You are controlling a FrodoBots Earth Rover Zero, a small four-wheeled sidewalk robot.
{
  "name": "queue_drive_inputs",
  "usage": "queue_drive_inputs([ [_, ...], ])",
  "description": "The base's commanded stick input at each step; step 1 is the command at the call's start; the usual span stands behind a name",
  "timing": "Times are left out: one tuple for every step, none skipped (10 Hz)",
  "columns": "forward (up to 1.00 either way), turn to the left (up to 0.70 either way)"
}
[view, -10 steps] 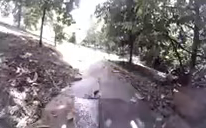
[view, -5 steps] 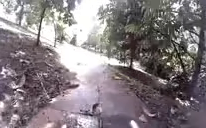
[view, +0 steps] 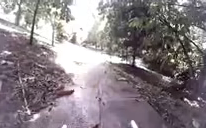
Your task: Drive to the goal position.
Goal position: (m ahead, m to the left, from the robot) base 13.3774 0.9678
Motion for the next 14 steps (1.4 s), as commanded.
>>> queue_drive_inputs([
  [0.85, 0.0],
  [0.85, 0.0],
  [0.85, 0.0],
  [0.85, 0.0],
  [0.85, 0.0],
  [0.85, 0.0],
  [0.85, 0.0],
  [0.85, 0.0],
  [0.85, 0.0],
  [0.85, 0.0],
  [0.85, 0.0],
  [0.85, 0.0],
  [0.85, 0.0],
  [0.85, -0.03],
])
